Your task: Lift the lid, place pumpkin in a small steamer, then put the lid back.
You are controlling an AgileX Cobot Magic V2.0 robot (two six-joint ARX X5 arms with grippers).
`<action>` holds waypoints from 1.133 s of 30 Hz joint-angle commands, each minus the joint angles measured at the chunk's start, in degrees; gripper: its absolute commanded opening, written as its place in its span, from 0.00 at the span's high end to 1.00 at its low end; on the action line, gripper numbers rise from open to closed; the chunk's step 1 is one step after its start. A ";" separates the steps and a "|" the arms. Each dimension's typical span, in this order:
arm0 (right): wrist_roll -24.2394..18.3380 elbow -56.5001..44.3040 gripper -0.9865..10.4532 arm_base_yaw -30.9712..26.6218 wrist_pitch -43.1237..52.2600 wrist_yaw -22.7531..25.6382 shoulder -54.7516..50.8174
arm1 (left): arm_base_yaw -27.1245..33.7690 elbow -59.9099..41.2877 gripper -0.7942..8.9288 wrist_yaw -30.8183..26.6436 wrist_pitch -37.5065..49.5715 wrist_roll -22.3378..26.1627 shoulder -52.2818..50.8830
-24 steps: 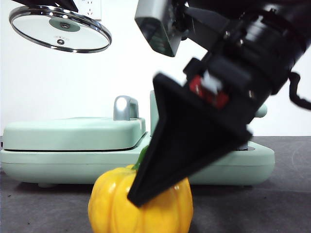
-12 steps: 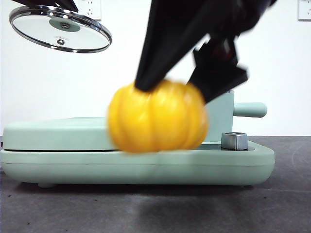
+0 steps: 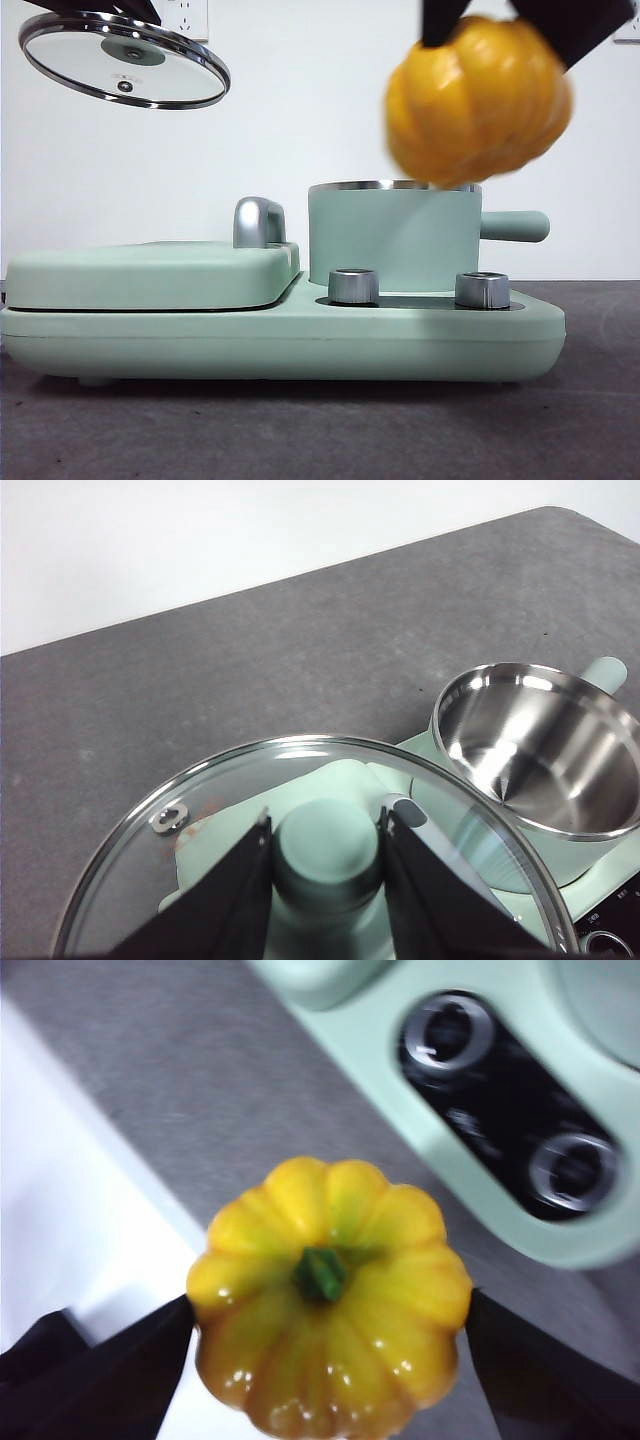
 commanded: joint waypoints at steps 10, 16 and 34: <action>-1.51 15.17 0.57 -7.63 -3.43 1.88 6.34 | -0.07 0.98 0.90 -0.02 1.77 -0.44 0.11; -3.23 24.44 0.57 -9.18 -3.56 2.27 13.66 | -0.07 0.98 0.90 0.00 1.77 -0.48 0.11; -7.13 35.80 0.57 -13.84 -1.22 7.82 34.77 | -0.07 0.98 0.90 0.00 1.79 -0.68 0.11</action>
